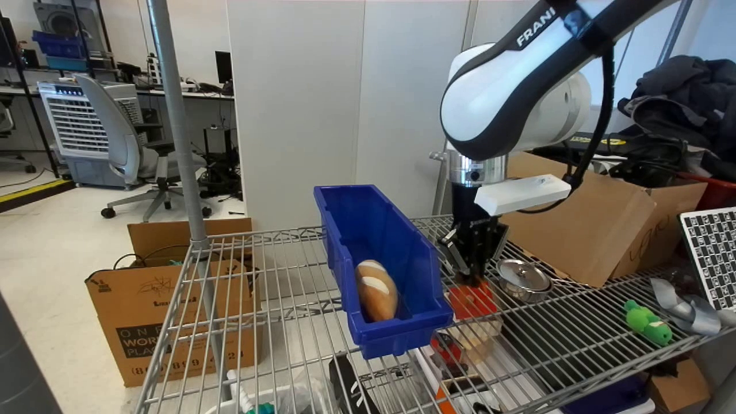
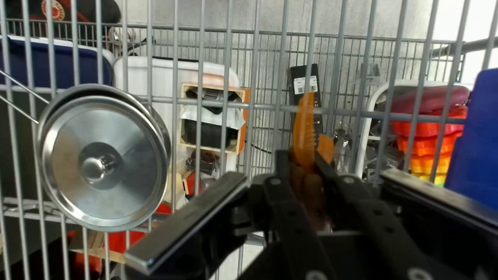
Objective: Move the brown bear forward
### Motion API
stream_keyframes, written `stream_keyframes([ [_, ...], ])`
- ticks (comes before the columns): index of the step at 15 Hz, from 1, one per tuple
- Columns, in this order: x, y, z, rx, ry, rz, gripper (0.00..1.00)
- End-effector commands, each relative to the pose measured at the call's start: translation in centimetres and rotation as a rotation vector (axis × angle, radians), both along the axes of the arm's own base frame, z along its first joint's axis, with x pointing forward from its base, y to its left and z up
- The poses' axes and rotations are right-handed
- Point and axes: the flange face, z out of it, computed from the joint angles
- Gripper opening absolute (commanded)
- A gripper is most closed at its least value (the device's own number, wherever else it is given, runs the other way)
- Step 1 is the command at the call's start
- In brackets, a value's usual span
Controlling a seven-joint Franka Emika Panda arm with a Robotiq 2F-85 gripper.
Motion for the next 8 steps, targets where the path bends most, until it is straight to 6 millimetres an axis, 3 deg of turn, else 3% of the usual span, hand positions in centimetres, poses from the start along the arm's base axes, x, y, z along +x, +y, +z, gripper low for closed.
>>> stream_keyframes([
  [1, -4.7, -0.8, 3.9, 0.025, 0.137, 0.031, 0.04],
  [5, -10.2, -1.8, 4.0, 0.042, 0.379, 0.041, 0.04],
  [8, -11.5, -4.1, 3.0, 0.029, 0.456, 0.003, 0.04],
])
